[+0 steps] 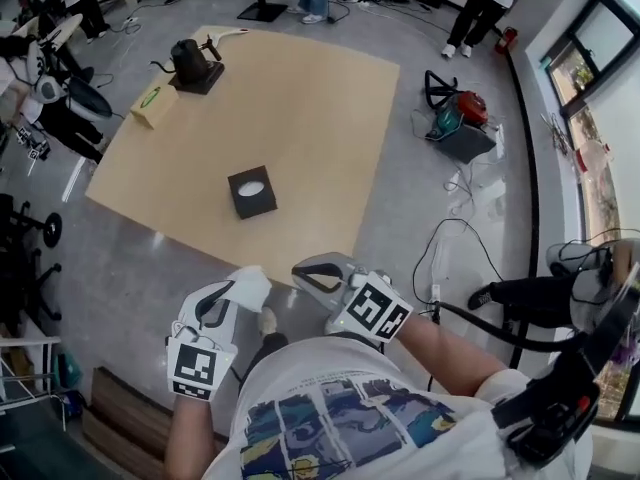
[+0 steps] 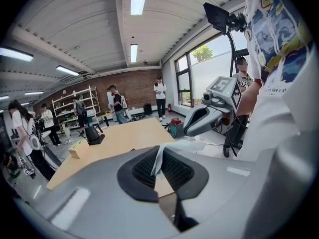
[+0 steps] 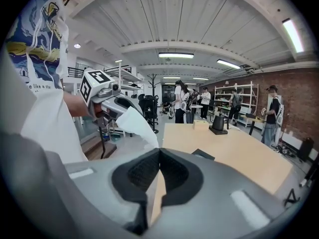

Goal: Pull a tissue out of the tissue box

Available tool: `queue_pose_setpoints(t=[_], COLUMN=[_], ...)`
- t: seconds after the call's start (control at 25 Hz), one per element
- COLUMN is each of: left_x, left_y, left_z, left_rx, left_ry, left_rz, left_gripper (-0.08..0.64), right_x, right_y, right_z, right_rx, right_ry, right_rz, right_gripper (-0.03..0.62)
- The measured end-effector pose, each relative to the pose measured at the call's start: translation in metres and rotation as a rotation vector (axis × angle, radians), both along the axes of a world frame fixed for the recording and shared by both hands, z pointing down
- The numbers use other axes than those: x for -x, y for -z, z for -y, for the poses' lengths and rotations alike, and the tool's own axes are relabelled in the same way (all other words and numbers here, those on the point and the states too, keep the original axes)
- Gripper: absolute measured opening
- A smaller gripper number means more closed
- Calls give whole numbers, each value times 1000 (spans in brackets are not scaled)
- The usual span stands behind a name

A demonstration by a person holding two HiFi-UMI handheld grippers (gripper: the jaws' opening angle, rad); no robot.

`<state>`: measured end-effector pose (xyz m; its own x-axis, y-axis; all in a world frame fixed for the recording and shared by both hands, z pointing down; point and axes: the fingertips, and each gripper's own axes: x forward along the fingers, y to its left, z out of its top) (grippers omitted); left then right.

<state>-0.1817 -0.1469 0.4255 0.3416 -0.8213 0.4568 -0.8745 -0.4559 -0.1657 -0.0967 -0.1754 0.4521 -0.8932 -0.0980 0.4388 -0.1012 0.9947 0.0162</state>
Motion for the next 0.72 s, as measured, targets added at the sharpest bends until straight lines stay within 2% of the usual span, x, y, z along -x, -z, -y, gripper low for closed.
queue_pose_setpoints(t=[0.72], left_x=[20], left_y=[-2], left_z=[11], left_rx=[8], left_ry=[-13], left_rz=[-10], left_gripper=[6], right_x=[15], right_y=[-8], right_z=[10], right_rx=[-15], right_ry=[-30], right_rz=[-17], right_gripper=[3])
